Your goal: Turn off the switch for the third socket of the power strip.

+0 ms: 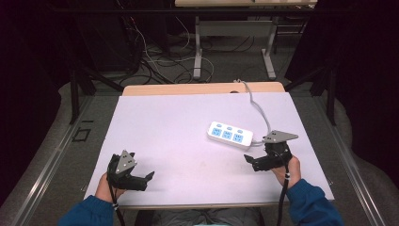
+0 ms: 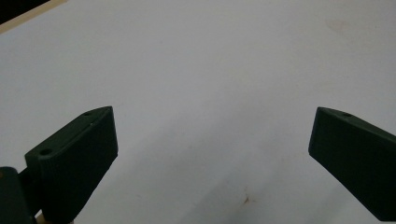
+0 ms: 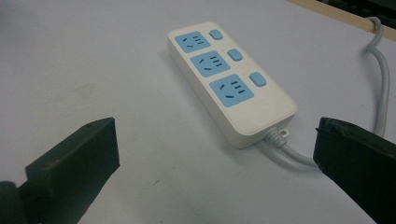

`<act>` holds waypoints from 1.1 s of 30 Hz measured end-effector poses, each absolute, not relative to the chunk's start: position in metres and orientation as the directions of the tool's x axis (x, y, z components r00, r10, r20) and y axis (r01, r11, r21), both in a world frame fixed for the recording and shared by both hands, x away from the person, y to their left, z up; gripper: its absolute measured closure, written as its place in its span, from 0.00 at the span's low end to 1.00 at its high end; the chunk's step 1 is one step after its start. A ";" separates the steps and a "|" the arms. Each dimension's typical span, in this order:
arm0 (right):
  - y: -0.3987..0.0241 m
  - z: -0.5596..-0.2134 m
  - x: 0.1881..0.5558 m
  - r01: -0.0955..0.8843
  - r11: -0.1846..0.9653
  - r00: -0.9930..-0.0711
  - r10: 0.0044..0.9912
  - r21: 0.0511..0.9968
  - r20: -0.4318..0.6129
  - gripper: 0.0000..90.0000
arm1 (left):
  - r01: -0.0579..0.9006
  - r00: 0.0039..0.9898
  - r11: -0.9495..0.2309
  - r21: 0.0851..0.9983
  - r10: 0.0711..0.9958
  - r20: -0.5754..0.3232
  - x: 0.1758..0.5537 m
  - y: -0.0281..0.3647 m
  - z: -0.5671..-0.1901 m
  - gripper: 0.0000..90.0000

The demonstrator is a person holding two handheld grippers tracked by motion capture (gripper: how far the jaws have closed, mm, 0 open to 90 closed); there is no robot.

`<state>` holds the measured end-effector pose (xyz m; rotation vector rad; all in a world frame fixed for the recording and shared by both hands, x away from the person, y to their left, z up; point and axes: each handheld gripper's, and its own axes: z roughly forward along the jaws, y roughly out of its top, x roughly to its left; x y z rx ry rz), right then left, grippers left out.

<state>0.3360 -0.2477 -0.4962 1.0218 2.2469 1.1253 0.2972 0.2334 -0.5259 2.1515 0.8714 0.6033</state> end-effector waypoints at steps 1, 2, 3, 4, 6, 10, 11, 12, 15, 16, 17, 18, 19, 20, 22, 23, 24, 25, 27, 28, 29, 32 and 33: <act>-0.249 -0.497 0.335 0.421 0.402 -0.637 0.769 0.813 -0.050 0.00 | 0.395 0.660 -0.508 0.765 0.736 0.148 0.297 0.233 -0.526 0.01; -0.250 -0.498 0.333 0.426 0.394 -0.633 0.773 0.814 -0.042 0.00 | 0.393 0.659 -0.506 0.768 0.738 0.149 0.298 0.233 -0.526 0.01; -0.251 -0.498 0.332 0.430 0.400 -0.634 0.772 0.809 -0.045 0.00 | 0.393 0.659 -0.507 0.767 0.737 0.150 0.298 0.233 -0.526 0.01; -0.253 -0.499 0.331 0.430 0.401 -0.630 0.775 0.809 -0.049 0.00 | 0.397 0.660 -0.504 0.767 0.738 0.143 0.297 0.233 -0.527 0.01; -0.254 -0.500 0.330 0.430 0.403 -0.633 0.773 0.808 -0.049 0.00 | 0.400 0.660 -0.501 0.767 0.738 0.138 0.297 0.232 -0.527 0.01; -0.257 -0.503 0.325 0.424 0.403 -0.627 0.777 0.811 -0.058 0.00 | 0.400 0.660 -0.504 0.765 0.738 0.142 0.297 0.233 -0.527 0.01; -0.258 -0.503 0.325 0.428 0.407 -0.628 0.776 0.807 -0.058 0.00 | 0.400 0.660 -0.503 0.766 0.738 0.141 0.297 0.233 -0.527 0.01; -0.258 -0.504 0.324 0.423 0.406 -0.630 0.774 0.810 -0.058 0.00 | 0.398 0.659 -0.503 0.767 0.739 0.142 0.297 0.233 -0.527 0.01; -0.260 -0.504 0.321 0.424 0.399 -0.623 0.780 0.813 -0.058 0.00 | 0.399 0.662 -0.508 0.763 0.736 0.144 0.297 0.233 -0.526 0.01; -0.261 -0.505 0.320 0.422 0.402 -0.622 0.780 0.813 -0.062 0.00 | 0.393 0.660 -0.513 0.763 0.735 0.154 0.297 0.234 -0.526 0.01; -0.261 -0.505 0.319 0.417 0.401 -0.620 0.781 0.815 -0.067 0.00 | 0.394 0.659 -0.512 0.763 0.736 0.153 0.297 0.234 -0.526 0.01; -0.261 -0.506 0.319 0.414 0.404 -0.625 0.778 0.816 -0.068 0.00 | 0.395 0.661 -0.512 0.763 0.735 0.151 0.297 0.234 -0.526 0.01; -0.261 -0.506 0.318 0.429 0.405 -0.623 0.780 0.807 -0.061 0.00 | 0.396 0.659 -0.510 0.764 0.737 0.150 0.297 0.234 -0.526 0.01; -0.261 -0.507 0.318 0.416 0.405 -0.619 0.782 0.814 -0.073 0.00 | 0.394 0.658 -0.508 0.766 0.737 0.151 0.298 0.234 -0.527 0.01; -0.262 -0.508 0.317 0.424 0.409 -0.624 0.779 0.808 -0.067 0.00 | 0.405 0.660 -0.507 0.761 0.738 0.141 0.297 0.233 -0.527 0.01; -0.263 -0.509 0.316 0.426 0.406 -0.620 0.782 0.808 -0.066 0.00 | 0.404 0.661 -0.507 0.761 0.737 0.141 0.297 0.233 -0.527 0.01; -0.263 -0.510 0.315 0.429 0.409 -0.623 0.779 0.805 -0.064 0.00 | 0.401 0.658 -0.504 0.765 0.739 0.143 0.297 0.233 -0.527 0.01; -0.264 -0.510 0.315 0.430 0.405 -0.621 0.781 0.807 -0.062 0.00 | 0.404 0.660 -0.507 0.762 0.738 0.142 0.296 0.233 -0.527 0.01; -0.265 -0.511 0.313 0.426 0.410 -0.624 0.778 0.806 -0.066 0.00 | 0.404 0.660 -0.505 0.763 0.738 0.140 0.296 0.233 -0.527 0.01; -0.266 -0.512 0.312 0.427 0.405 -0.624 0.779 0.809 -0.061 0.00 | 0.404 0.659 -0.507 0.761 0.738 0.142 0.296 0.233 -0.527 0.01; -0.267 -0.513 0.310 0.431 0.403 -0.620 0.782 0.807 -0.060 0.00 | 0.404 0.661 -0.508 0.761 0.737 0.142 0.297 0.233 -0.527 0.01; -0.269 -0.514 0.306 0.435 0.406 -0.622 0.781 0.804 -0.057 0.00 | 0.400 0.661 -0.508 0.763 0.737 0.144 0.297 0.233 -0.527 0.01; -0.270 -0.515 0.306 0.430 0.412 -0.624 0.779 0.804 -0.066 0.00 | 0.402 0.662 -0.510 0.761 0.736 0.143 0.296 0.233 -0.527 0.01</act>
